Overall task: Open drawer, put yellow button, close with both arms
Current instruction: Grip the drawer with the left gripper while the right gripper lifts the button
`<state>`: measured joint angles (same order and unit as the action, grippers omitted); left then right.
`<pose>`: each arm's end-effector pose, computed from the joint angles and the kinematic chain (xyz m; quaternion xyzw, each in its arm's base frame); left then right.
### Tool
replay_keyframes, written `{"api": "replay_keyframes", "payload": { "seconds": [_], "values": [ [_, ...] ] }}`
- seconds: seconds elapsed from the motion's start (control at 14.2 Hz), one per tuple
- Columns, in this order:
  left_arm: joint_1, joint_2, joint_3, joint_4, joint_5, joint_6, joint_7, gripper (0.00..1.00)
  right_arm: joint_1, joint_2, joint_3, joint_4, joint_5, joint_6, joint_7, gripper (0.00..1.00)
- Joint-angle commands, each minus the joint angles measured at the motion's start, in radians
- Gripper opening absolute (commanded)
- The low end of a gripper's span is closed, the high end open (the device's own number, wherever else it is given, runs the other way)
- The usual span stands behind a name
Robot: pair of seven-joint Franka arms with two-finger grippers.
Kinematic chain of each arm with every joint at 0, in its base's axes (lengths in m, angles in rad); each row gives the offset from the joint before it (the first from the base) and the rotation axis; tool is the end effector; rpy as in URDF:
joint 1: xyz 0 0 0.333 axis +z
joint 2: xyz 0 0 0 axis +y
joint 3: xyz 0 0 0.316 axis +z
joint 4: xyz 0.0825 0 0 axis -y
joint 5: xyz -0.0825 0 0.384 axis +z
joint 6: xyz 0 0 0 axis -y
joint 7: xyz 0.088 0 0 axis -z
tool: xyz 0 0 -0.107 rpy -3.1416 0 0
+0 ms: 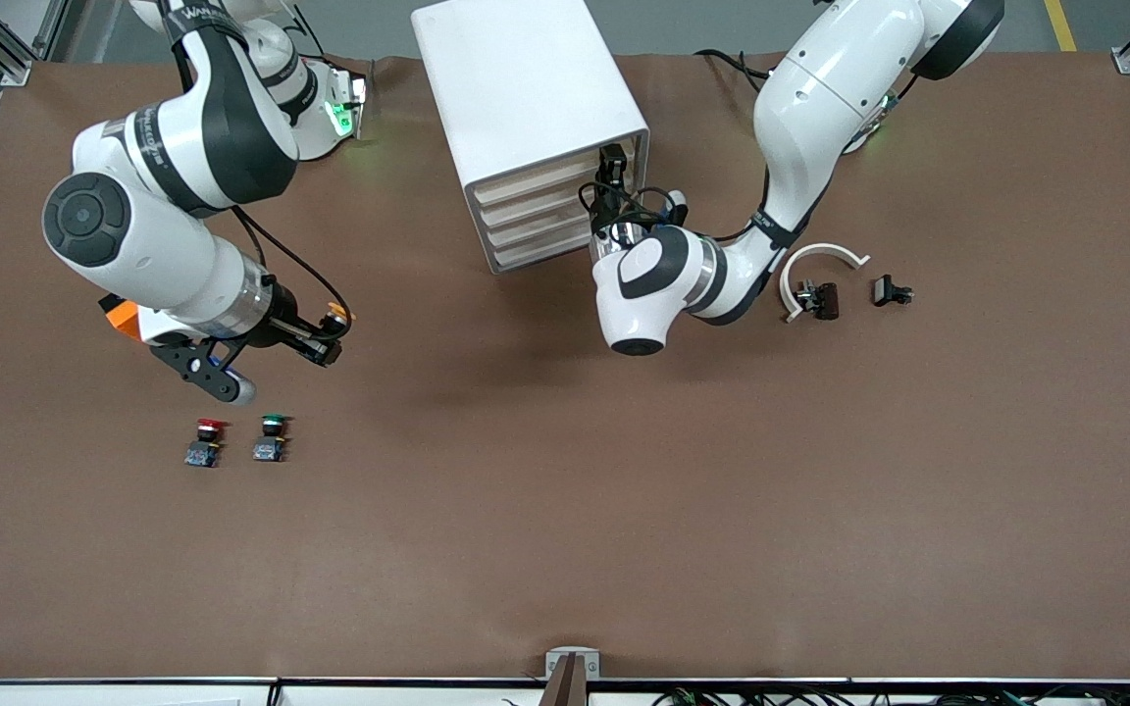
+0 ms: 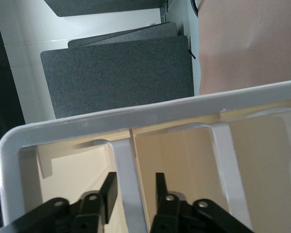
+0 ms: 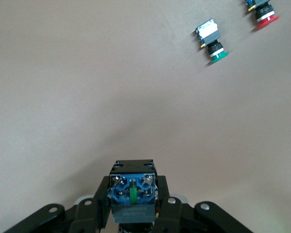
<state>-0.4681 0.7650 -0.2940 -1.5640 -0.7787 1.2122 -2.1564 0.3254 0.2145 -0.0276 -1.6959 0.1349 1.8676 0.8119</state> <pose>0.3817 -0.4578 0.2348 -0.5393 -0.5193 0.5186 0.4130 0.5903 0.1932 0.4640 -0.9596 0.2738 0.0503 0.0407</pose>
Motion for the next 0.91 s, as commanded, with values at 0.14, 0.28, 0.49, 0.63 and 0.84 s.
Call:
{"api": "replay_keyframes", "payload": {
  "seconds": [0.14, 0.28, 0.49, 0.63, 0.84],
  "values": [
    [0.006, 0.0, -0.002, -0.002, -0.022, -0.002, -0.008, 0.1, 0.012, -0.012, -0.011, -0.011, 0.012, 0.007, 0.013, 0.0],
    [0.012, 0.002, -0.002, -0.001, -0.022, -0.002, -0.008, 0.09, 0.014, -0.01, -0.011, -0.011, 0.011, 0.007, 0.013, 0.0],
    [0.019, 0.002, 0.002, -0.001, -0.022, -0.002, -0.005, 0.09, 0.017, -0.009, -0.011, -0.011, 0.011, 0.008, 0.021, 0.0],
    [0.026, 0.002, 0.004, 0.002, -0.022, 0.0, -0.005, 0.09, 0.023, -0.007, -0.011, -0.011, 0.011, 0.008, 0.027, 0.0],
    [0.037, 0.002, 0.006, 0.005, -0.022, 0.003, 0.001, 0.09, 0.033, -0.007, -0.011, -0.01, 0.011, 0.01, 0.05, 0.0]
  ]
}}
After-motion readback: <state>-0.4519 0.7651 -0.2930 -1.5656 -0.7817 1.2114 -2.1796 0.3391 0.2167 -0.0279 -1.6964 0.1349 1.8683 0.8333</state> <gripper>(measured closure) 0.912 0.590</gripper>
